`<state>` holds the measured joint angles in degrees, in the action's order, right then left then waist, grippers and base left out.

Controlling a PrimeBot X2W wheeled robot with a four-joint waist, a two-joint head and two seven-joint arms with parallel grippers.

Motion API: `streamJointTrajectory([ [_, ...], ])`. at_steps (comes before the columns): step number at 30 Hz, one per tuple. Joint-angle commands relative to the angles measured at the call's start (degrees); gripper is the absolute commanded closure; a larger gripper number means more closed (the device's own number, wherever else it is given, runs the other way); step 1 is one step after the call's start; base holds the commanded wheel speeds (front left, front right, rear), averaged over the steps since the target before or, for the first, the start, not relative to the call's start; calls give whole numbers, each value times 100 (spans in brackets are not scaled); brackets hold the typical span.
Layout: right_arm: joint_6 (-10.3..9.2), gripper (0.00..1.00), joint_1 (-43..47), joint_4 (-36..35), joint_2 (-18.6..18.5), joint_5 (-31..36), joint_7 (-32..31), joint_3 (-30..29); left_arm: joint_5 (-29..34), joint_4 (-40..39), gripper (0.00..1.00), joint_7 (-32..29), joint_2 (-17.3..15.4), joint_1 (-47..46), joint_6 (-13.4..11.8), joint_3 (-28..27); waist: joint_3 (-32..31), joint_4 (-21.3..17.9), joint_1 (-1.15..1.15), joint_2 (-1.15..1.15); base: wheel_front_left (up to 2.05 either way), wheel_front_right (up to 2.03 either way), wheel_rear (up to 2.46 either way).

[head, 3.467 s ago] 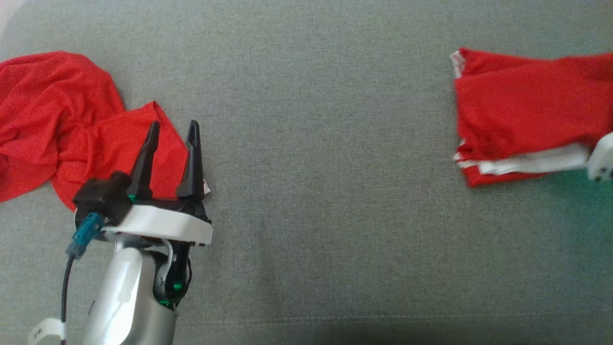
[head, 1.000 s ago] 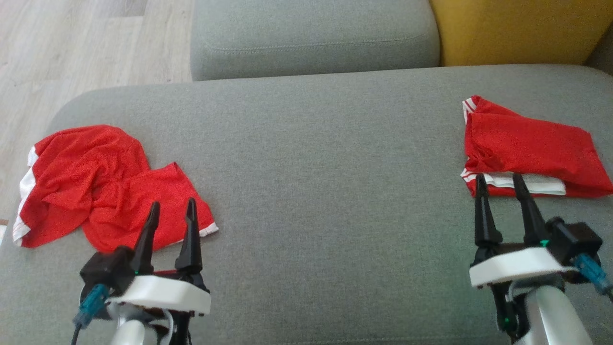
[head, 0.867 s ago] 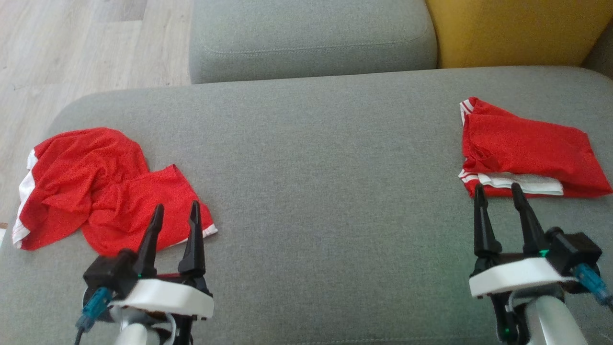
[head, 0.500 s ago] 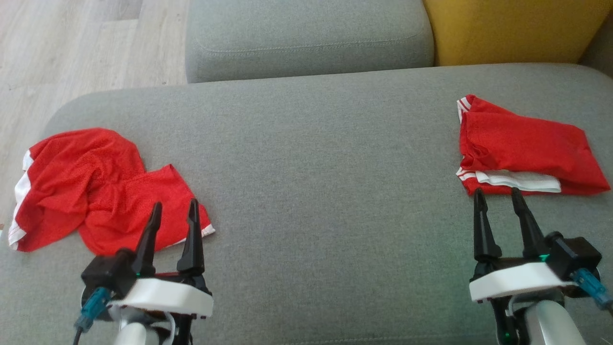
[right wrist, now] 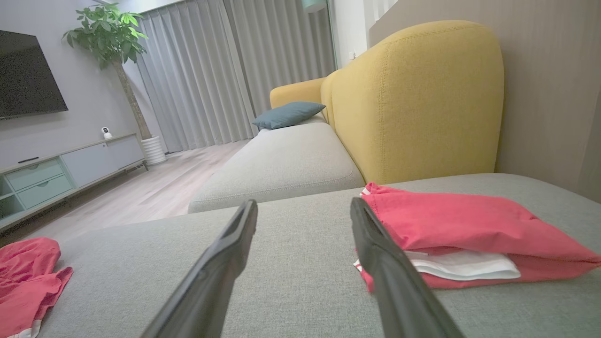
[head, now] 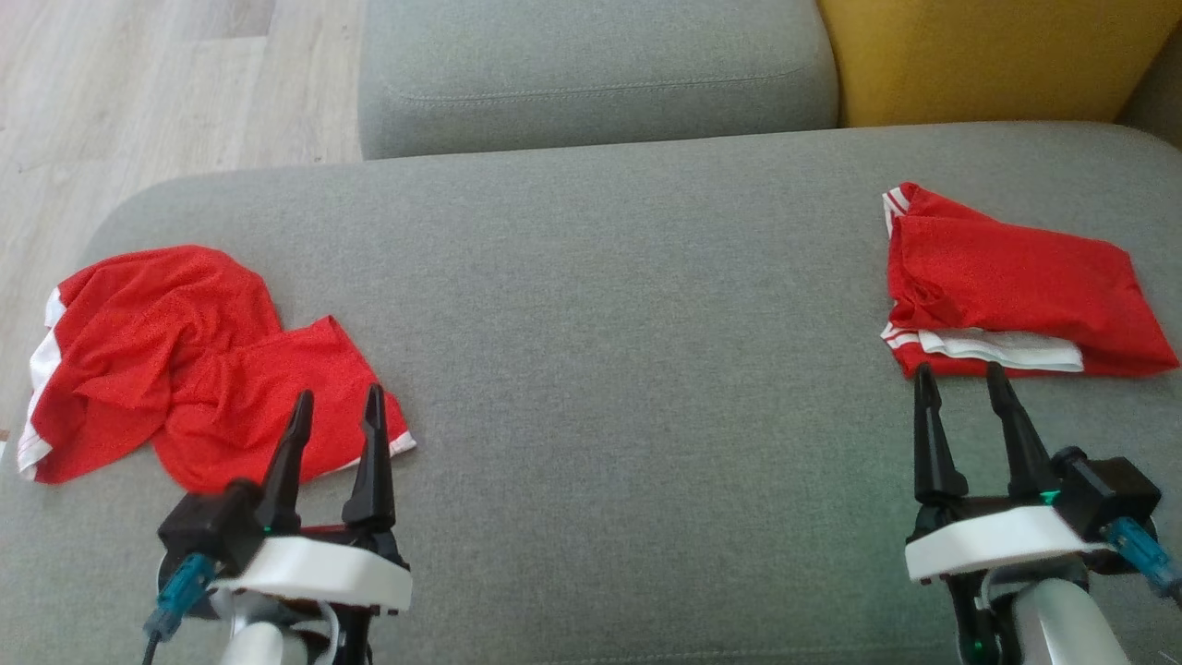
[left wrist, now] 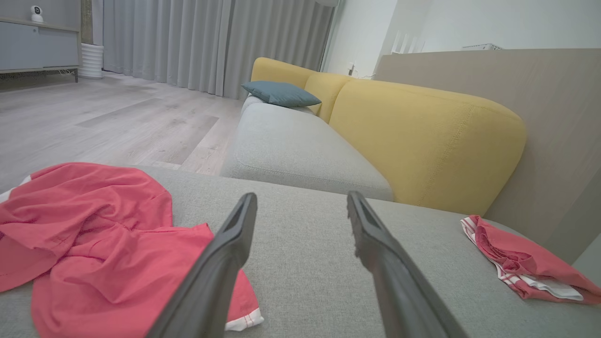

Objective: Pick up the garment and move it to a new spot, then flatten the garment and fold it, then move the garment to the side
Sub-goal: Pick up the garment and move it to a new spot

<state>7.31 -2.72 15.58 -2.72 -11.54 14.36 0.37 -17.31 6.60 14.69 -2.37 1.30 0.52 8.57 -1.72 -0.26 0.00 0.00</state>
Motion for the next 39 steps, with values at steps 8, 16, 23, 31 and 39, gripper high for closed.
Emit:
streamJointTrajectory([
  [8, 18, 0, -85, -147, -16, 26, 63, 170, 84, -163, 0, 31, -51, -207, 31, -188, 14, 233, 0, 0, 0, 0, 0],
  [16, 18, 0, -29, -135, -16, 22, 63, 334, 126, -111, 0, 31, -51, -243, 55, -278, 23, 808, 0, 0, 0, 0, 0],
  [23, 18, 0, 44, -97, -16, -109, 63, 585, 213, -88, 0, 31, -51, -224, 96, -417, -3, 1482, 0, 0, 0, 0, 0],
  [31, 18, 0, 48, -35, -16, -282, 63, 819, 307, -52, 0, 31, -51, -209, 151, -609, -52, 2089, 0, 0, 0, 0, 0],
  [39, 18, 0, 52, 59, -16, -444, 63, 1042, 369, 17, 0, 31, -51, -152, 183, -735, -125, 2523, 0, 0, 0, 0, 0],
])
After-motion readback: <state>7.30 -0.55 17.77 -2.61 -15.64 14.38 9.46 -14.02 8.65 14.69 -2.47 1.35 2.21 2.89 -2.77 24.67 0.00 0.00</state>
